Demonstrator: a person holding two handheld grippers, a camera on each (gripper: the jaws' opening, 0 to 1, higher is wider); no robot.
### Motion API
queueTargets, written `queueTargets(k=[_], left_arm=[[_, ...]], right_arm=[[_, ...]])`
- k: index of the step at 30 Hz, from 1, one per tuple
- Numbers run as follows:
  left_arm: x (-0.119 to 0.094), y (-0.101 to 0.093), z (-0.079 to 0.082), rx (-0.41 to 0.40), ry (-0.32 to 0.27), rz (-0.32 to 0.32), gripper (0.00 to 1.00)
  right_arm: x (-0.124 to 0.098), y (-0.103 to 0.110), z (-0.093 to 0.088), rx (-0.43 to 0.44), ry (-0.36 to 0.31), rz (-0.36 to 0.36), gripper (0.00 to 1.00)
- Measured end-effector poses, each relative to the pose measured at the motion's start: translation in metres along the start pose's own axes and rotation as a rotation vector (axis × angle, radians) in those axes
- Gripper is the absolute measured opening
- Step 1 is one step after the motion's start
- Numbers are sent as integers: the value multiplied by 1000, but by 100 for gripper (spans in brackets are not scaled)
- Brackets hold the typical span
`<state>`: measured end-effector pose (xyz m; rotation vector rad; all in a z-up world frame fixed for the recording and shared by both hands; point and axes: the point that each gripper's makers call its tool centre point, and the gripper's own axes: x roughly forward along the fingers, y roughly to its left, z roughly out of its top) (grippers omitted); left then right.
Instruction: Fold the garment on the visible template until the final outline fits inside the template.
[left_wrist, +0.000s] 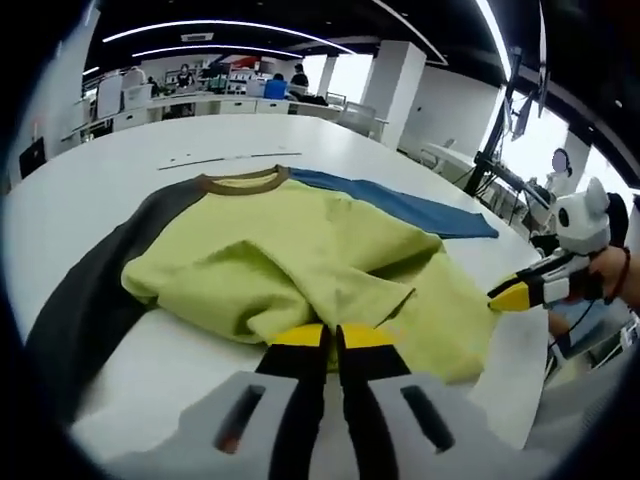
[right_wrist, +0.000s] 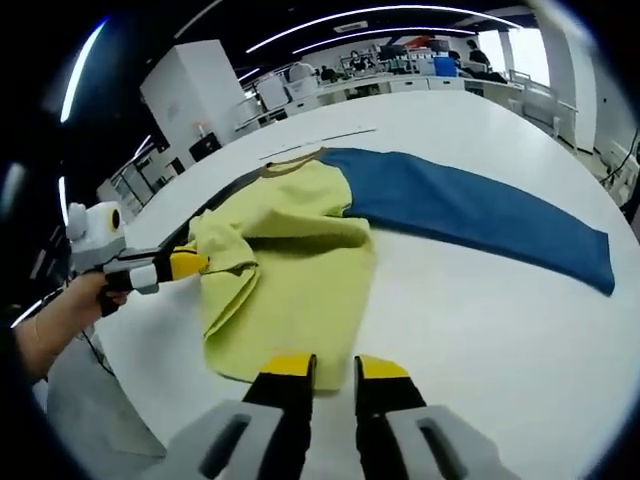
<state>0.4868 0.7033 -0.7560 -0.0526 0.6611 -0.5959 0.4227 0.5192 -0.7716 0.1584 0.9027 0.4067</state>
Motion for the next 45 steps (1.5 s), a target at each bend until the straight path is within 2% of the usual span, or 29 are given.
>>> queueTargets(k=[5,14,21,27,29,38,42,45], left_arm=[[-9,-1,-1,-1,16,-5,1],[-39,5,-2,-16,19,6,0],[-60,7,-3,7,23,2,0],[-78,7,-5,3,14,9,0],[-84,8,-8,-13,21,19,0],[-111,2,-31,27,84,9,0],[-122,3,-45,69,128,27,0],[-127,1,-52,89,141,29,0]], right_arm=[[1,-1,0,32,1,1,6],[1,-3,3,53,5,-2,0],[-3,-2,9,52,-6,-5,0],[-9,7,22,27,-28,3,0],[-10,11,27,14,-35,10,0],[-11,30,44,-39,-53,40,0],[-9,43,52,-78,-58,59,0],[-5,53,56,-114,-50,71,0]])
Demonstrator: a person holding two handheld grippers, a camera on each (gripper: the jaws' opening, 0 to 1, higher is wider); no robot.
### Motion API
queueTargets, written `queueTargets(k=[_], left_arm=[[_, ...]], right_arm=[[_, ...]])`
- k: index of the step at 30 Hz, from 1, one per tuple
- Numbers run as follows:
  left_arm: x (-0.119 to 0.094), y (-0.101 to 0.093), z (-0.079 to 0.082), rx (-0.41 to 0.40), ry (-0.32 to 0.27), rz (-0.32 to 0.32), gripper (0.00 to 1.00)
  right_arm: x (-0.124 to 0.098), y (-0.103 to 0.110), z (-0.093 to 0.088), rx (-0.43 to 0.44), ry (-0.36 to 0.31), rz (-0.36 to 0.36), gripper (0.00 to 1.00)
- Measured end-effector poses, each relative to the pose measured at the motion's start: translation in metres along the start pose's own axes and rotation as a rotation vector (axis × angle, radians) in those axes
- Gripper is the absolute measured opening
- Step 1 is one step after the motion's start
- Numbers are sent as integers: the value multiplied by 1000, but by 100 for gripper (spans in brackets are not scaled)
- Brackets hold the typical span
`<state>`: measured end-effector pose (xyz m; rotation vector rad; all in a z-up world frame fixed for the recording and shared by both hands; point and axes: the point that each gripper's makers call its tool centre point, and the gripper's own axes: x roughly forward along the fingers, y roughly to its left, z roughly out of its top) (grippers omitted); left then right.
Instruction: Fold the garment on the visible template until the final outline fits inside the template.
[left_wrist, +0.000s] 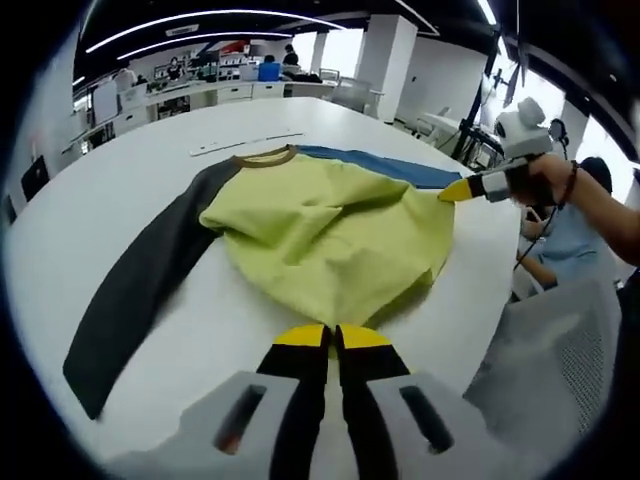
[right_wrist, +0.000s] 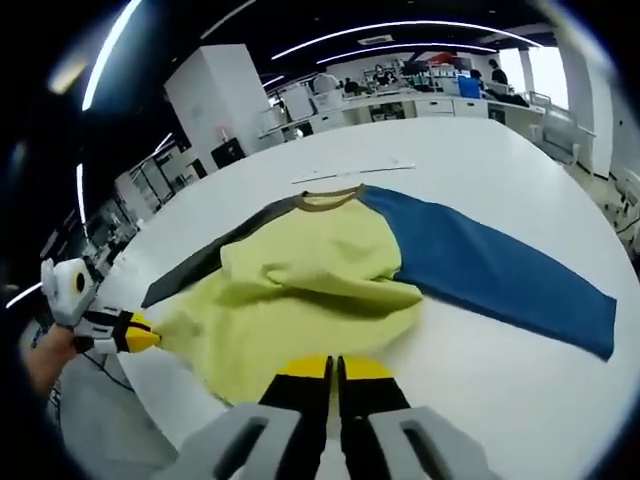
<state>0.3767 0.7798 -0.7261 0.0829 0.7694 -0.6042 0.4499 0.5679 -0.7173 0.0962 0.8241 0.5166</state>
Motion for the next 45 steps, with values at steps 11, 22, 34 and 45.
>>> queueTargets(k=[11,22,34,45], left_arm=[[-9,-1,-22,-25,13,16,0],[-9,4,-25,-50,4,37,0],[-8,6,-30,-59,13,40,0],[-10,7,-31,-48,9,50,0]], right_arm=[[23,32,7,-109,26,55,0],[53,48,-13,-207,101,70,0],[69,61,-43,-335,170,62,0],[63,74,-33,-228,99,141,14]])
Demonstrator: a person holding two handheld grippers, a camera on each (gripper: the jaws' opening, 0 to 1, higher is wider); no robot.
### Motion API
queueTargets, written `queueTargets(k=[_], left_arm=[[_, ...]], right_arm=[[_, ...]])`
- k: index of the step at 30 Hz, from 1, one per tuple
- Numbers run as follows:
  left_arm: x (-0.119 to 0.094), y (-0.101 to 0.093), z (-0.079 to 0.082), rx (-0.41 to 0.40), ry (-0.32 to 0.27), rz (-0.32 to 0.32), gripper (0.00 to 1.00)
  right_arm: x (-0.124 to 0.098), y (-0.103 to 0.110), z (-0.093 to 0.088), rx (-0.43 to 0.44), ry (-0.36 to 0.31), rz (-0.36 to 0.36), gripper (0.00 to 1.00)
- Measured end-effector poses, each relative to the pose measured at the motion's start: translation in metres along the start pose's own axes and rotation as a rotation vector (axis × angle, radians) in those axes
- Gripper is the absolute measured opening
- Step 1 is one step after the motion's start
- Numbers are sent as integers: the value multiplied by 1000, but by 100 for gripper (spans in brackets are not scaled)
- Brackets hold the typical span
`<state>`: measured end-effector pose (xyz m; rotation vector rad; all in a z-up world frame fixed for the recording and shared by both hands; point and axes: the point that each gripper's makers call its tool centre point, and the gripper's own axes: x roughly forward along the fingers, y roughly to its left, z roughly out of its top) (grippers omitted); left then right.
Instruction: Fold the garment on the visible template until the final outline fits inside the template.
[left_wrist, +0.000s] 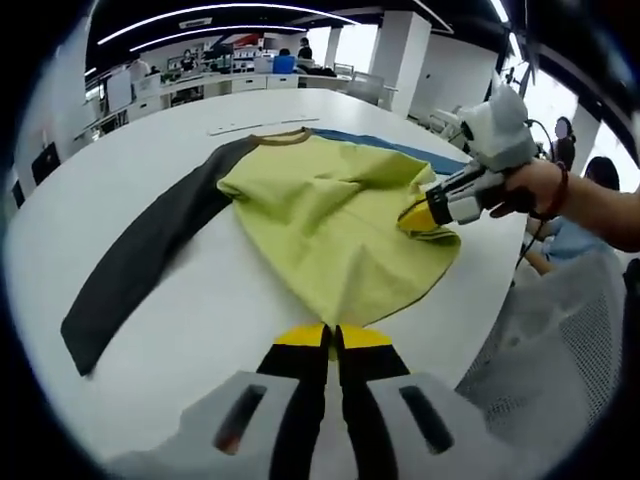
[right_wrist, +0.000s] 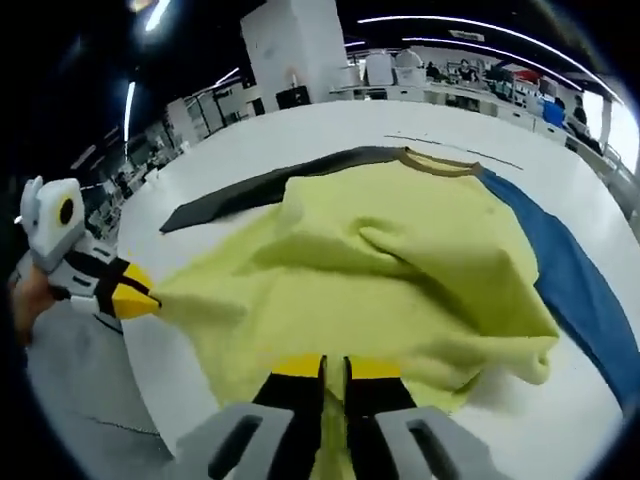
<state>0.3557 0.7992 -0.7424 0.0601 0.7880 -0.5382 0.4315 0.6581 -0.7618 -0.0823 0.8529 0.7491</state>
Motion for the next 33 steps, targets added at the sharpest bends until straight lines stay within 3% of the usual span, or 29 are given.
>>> queueTargets(k=[6,13,21,33], left_arm=[[-1,2,-1,0,-7,11,0],[-2,1,-2,-21,-14,6,0],[-2,1,-3,-10,-6,4,0],[-2,1,-4,-2,3,7,0]], right_arm=[[-27,-4,6,9,-41,-3,33],[-51,-16,-2,59,-54,-41,39],[-59,-32,-19,139,-26,-93,38],[-52,-30,-35,207,-1,-79,26]])
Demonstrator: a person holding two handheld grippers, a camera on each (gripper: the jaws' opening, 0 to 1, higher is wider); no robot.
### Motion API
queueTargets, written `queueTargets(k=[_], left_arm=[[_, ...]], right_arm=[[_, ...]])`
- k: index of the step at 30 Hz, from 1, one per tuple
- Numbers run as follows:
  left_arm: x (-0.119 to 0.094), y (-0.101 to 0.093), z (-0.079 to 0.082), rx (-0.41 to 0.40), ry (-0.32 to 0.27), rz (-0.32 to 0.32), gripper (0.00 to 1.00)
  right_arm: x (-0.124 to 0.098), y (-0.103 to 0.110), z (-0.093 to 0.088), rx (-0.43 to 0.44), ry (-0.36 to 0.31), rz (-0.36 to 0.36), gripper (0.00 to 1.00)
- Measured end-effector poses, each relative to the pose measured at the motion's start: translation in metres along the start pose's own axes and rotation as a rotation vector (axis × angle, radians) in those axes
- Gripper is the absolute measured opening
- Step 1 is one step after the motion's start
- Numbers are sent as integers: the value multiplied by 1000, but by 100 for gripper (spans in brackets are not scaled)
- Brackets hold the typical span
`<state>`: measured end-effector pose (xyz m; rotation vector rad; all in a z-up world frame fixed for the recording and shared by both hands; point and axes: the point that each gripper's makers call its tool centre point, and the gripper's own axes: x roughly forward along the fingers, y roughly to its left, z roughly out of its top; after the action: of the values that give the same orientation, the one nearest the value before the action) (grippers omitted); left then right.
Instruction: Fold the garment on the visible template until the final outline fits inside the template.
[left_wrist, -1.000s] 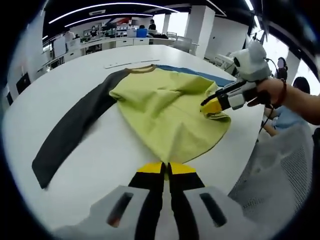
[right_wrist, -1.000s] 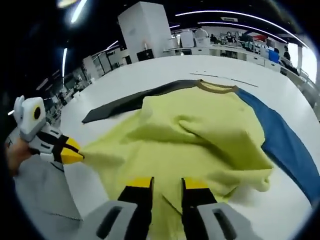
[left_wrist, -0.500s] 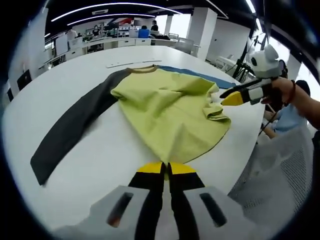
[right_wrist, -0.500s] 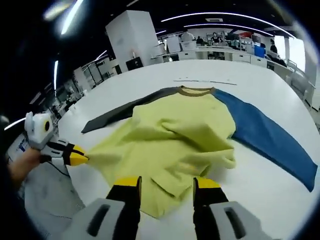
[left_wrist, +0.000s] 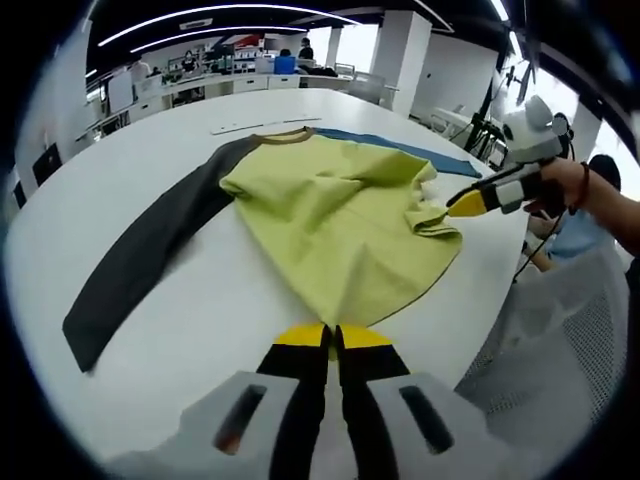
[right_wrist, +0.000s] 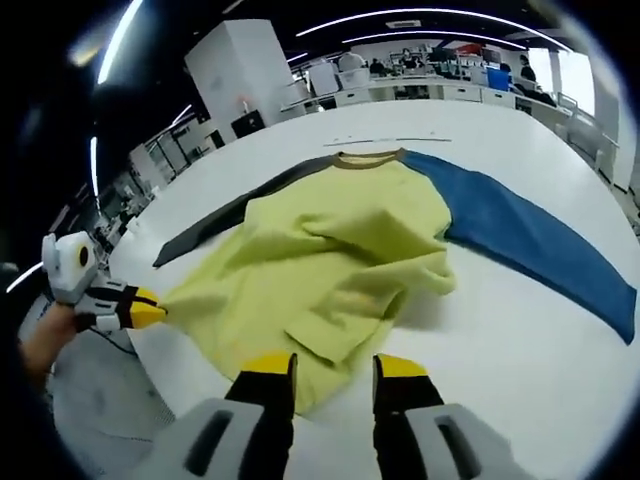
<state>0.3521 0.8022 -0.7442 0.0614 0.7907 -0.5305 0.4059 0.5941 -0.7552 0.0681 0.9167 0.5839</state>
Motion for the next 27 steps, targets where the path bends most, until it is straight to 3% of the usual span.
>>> queueTargets(k=[6,13,19,22,27], left_arm=[[1,2,-3,4,9,6,0],[2,4,-6,-2,18,11,0],[5,5,-8,-9,24,14,0],[5,7,-9,-6,29,19,0],[1,9,-11,-10,28,21,0]], right_arm=[[7,3,-3,90,-4,14,20],[13,7,2,123,-12,33,19],[19,-6,0,159,14,-20,0],[19,-10,-5,200,29,-30,0],[11,-12,-8,173,31,-18,0]])
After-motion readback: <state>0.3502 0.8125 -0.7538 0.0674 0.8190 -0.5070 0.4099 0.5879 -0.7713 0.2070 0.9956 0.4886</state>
